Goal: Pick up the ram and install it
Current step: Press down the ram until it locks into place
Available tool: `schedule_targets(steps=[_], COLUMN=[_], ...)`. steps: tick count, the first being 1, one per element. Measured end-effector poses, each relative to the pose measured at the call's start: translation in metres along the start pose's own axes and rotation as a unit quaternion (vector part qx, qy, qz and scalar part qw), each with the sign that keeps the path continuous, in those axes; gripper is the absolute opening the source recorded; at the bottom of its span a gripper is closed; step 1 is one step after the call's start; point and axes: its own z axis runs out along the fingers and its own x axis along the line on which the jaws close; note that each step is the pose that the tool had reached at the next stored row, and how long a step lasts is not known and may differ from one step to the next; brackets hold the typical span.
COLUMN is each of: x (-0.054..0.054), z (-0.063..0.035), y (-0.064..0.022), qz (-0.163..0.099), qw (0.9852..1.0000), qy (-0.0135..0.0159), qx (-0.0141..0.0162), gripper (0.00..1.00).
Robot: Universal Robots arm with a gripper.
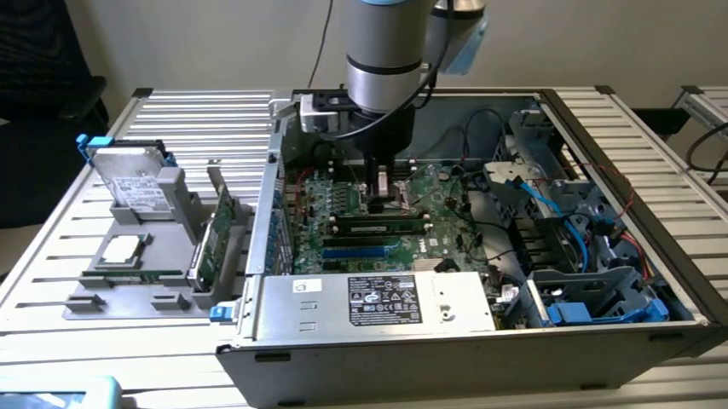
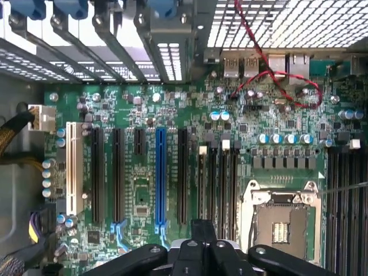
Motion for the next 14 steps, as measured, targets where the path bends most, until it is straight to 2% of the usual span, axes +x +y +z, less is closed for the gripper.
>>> schedule_targets(steps=[3,5,14], x=[0.002,0.002,0.003], z=[-0.0014,-0.0013,-0.0013], y=[-0.0123,-0.0173,-0.0178], qz=[0.000,0.000,0.000], qw=[1.0000,1.0000,1.0000], qy=[0.0002,0.0000,0.0000], qx=[-0.0001,-0.0001,-0.0001], gripper=[0.11,0.11,0.11])
